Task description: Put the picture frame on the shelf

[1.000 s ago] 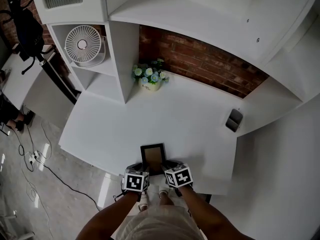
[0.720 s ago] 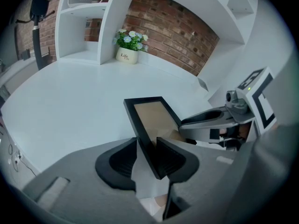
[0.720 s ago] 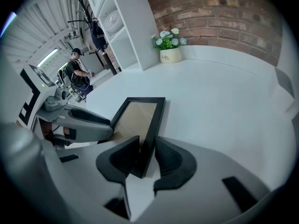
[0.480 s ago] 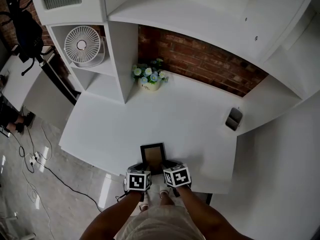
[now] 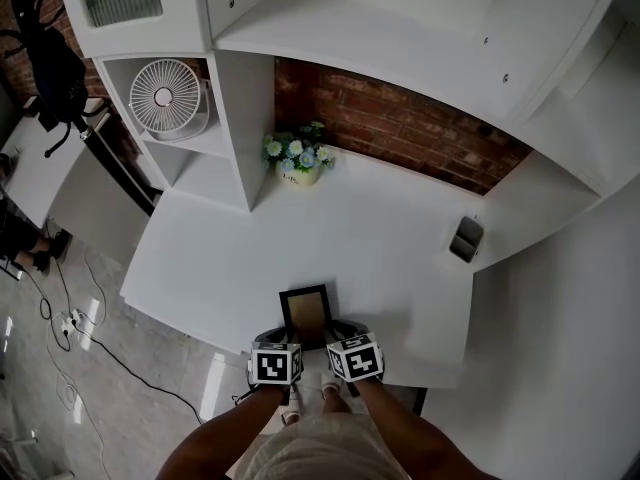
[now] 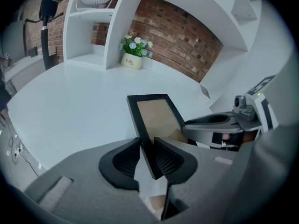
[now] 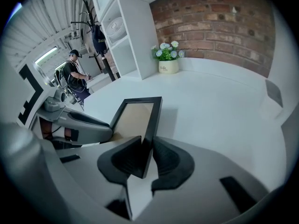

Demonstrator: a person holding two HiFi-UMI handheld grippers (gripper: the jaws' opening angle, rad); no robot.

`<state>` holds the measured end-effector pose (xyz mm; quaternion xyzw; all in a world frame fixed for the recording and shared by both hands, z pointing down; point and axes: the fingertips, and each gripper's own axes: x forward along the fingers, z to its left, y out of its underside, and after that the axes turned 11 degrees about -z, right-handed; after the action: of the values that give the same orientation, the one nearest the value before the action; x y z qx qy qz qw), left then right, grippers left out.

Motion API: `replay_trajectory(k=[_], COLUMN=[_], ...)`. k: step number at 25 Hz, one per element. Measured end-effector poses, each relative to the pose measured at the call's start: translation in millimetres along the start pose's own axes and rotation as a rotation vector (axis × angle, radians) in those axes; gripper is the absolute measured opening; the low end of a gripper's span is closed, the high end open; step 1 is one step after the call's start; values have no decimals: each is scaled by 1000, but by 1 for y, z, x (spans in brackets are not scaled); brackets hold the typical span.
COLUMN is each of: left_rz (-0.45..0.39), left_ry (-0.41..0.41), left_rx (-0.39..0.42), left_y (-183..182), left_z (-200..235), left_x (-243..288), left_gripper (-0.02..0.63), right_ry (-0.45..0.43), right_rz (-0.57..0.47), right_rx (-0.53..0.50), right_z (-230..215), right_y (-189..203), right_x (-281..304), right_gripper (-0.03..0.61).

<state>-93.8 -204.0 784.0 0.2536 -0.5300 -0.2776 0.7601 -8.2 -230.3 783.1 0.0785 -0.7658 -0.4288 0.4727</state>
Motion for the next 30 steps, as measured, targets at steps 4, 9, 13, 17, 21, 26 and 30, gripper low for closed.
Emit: replay_trajectory(k=[4, 9, 13, 17, 21, 26, 30], left_rz=[-50, -126, -191, -293, -418, -555, -609], left_ry=[-3, 4, 23, 48, 64, 76, 93], left_rx=[26, 40, 82, 149, 222, 272, 275], left_y=[-23, -54, -82, -121, -166, -216, -241], left_z=[-3, -9, -18, -32, -49, -71, -80], left_x=[-8, -21, -38, -60, -88, -122, -140], left_gripper=[100, 98, 98, 98, 98, 98, 95], right_ry=[16, 33, 52, 71, 97, 132, 148], right_rz=[-50, -131, -208, -311, -425, -557, -615], right_rx=[5, -18, -70, -116, -145, -190, -213], right_z=[-2, -1, 2, 6, 9, 11, 14], right_y=[-22, -56, -87, -125, -168, -219, -246], right_x=[-8, -24, -44, -70, -100, -138, -157], right_gripper=[87, 86, 86, 87, 86, 86, 84])
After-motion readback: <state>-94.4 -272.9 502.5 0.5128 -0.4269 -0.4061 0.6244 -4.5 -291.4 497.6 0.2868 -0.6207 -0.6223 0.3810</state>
